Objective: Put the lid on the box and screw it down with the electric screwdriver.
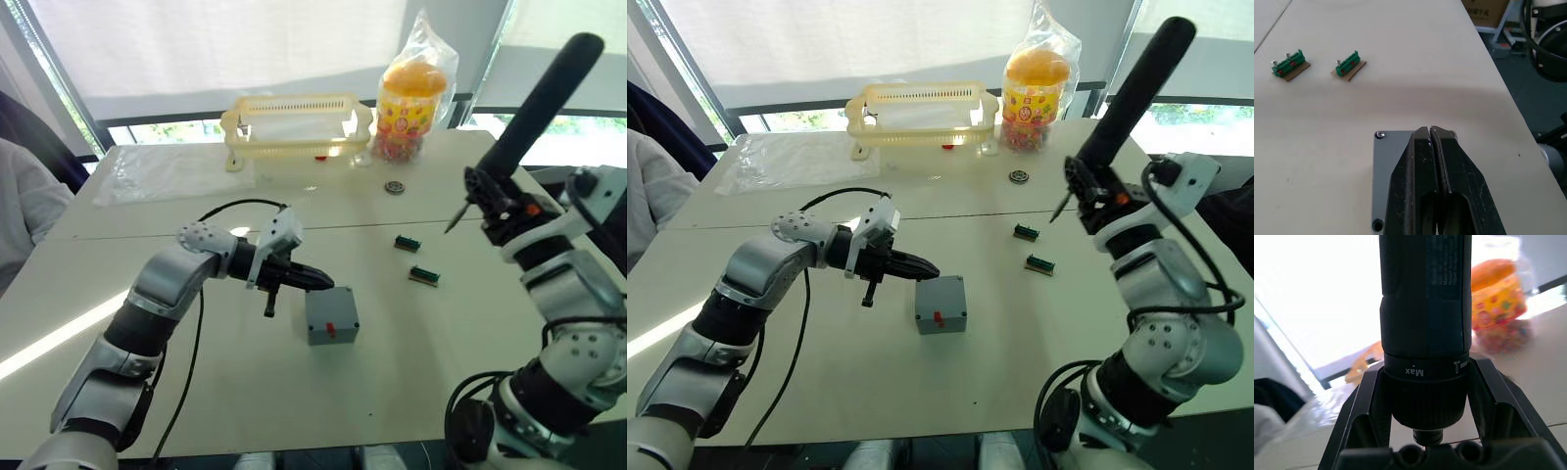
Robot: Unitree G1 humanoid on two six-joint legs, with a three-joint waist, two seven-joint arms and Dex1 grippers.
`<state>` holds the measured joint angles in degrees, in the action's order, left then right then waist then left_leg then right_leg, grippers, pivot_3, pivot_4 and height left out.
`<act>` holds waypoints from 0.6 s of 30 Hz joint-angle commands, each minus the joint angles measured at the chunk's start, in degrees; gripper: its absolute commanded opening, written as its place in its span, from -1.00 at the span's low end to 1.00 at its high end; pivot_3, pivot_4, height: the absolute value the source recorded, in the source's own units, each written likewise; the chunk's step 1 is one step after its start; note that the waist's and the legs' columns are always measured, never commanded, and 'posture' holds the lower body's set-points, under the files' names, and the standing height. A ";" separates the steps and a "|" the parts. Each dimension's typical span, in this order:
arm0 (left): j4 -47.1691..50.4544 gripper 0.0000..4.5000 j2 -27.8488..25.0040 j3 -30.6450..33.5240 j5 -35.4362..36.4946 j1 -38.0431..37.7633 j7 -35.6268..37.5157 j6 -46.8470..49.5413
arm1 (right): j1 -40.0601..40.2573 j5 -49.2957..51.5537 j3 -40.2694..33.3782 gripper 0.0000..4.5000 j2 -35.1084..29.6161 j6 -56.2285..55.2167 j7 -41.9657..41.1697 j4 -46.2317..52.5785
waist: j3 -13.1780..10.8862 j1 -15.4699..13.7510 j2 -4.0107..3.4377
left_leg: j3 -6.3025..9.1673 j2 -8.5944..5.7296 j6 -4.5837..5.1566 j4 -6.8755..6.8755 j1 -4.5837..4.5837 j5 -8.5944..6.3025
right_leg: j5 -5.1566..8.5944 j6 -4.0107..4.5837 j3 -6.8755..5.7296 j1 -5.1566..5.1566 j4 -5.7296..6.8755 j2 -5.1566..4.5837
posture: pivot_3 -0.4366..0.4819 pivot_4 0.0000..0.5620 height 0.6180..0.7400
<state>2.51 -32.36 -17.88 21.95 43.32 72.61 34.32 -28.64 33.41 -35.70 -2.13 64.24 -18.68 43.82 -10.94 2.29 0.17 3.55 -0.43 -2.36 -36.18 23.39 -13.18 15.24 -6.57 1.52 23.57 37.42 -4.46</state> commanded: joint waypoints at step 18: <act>1.89 -1.00 -0.03 -3.95 -10.40 -6.19 -6.73 -6.39 | 19.36 -12.39 34.86 -0.24 -0.88 -41.13 -2.86 -9.56 | 0.03 -0.04 0.06 | 0.02 0.00 0.00 -0.04 -0.06 0.00 | 0.00 0.01 -0.02 -0.09 -0.04 0.01 | -0.05 -0.47 1.00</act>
<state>4.65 -32.28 -21.39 12.90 37.55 66.21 27.81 -8.32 21.55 -1.65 -3.37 27.47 -21.61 32.94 -10.91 2.25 0.23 3.57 -0.43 -2.36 -36.22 23.32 -13.17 15.24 -6.56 1.50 23.48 37.38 -4.45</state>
